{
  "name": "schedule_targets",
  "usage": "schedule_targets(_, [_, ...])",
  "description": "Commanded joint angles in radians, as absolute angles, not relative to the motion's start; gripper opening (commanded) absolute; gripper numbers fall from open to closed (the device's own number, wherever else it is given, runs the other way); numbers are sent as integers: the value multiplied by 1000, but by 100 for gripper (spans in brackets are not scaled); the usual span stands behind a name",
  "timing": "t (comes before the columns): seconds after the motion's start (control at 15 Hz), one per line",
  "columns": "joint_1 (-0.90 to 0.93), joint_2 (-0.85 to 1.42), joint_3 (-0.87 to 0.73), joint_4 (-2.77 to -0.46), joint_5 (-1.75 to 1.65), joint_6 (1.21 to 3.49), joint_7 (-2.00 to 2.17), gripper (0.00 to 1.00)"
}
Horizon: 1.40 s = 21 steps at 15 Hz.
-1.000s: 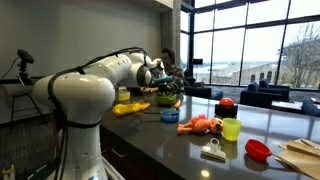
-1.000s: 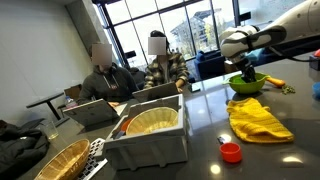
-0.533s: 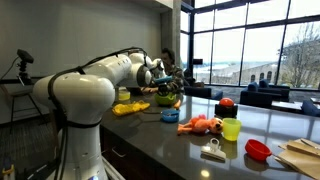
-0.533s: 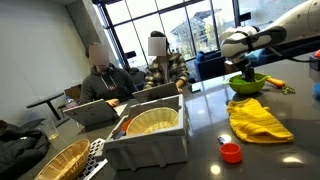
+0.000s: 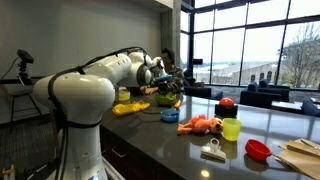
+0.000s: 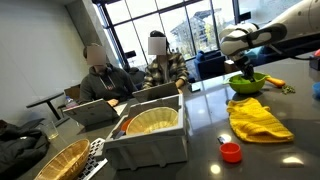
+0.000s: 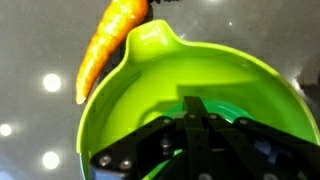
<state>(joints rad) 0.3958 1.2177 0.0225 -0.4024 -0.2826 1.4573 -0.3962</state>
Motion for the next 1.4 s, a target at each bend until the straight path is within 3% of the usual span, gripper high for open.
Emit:
schedule_targets(0.0, [403, 1166, 13, -412, -290, 1457, -387, 0])
schedule_targets(0.27, [408, 1139, 10, -411, -295, 1459, -383, 0])
schedule_targets(0.33, [409, 1136, 10, -412, -295, 1461, -383, 26])
schedule_targets(0.53, [411, 1133, 13, -419, -291, 1462, -382, 37])
schedule_targets(0.87, [425, 1131, 0, -444, -307, 1452, -376, 70])
schedule_targets(0.93, [434, 1183, -21, -345, -298, 1405, -387, 78])
schedule_targets(1.13, [430, 1115, -16, -452, -317, 1432, -360, 98])
schedule_targets(1.33, [416, 1105, -17, -459, -314, 1429, -375, 100])
